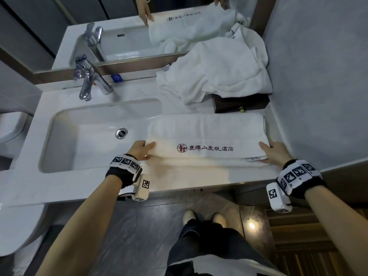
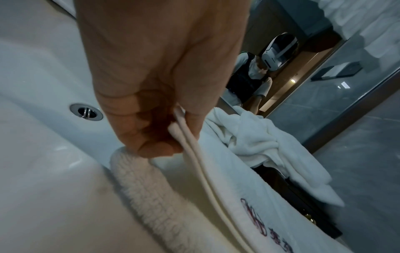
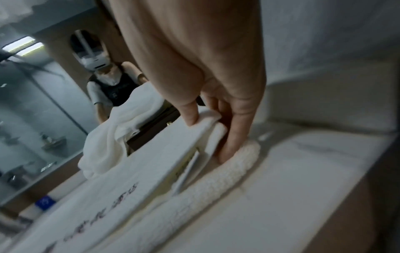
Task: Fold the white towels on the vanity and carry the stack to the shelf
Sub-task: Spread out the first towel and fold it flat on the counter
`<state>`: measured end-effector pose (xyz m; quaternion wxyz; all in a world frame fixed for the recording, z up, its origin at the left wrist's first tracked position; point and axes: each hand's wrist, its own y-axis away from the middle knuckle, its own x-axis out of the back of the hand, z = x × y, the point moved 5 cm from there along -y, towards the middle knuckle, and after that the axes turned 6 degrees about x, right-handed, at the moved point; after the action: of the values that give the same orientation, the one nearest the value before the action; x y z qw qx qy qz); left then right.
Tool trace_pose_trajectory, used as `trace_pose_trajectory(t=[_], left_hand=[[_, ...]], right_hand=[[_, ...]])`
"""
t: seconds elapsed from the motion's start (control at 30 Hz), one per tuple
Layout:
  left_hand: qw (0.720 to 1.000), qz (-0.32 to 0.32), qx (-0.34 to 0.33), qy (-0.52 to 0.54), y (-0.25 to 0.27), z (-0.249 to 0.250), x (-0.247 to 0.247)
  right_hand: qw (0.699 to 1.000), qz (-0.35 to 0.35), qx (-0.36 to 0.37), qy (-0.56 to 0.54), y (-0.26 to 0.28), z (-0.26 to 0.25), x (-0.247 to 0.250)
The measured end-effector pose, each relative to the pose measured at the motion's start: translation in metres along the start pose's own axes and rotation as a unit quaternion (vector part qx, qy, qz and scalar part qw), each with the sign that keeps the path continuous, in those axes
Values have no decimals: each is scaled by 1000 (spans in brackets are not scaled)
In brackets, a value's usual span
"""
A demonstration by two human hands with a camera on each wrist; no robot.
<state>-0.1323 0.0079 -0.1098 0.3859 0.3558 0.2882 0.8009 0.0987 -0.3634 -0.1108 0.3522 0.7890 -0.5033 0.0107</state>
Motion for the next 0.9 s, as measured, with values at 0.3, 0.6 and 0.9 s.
trace_pose_trajectory(t=[0.3, 0.6, 0.9], left_hand=[[995, -23, -36, 85, 15, -13, -3], [992, -53, -18, 114, 16, -11, -3], [937, 112, -57, -325, 25, -3, -2]], right_hand=[[998, 6, 55, 0, 9, 1, 10], [981, 73, 108, 141, 10, 17, 15], [950, 108, 144, 257, 21, 8, 15]])
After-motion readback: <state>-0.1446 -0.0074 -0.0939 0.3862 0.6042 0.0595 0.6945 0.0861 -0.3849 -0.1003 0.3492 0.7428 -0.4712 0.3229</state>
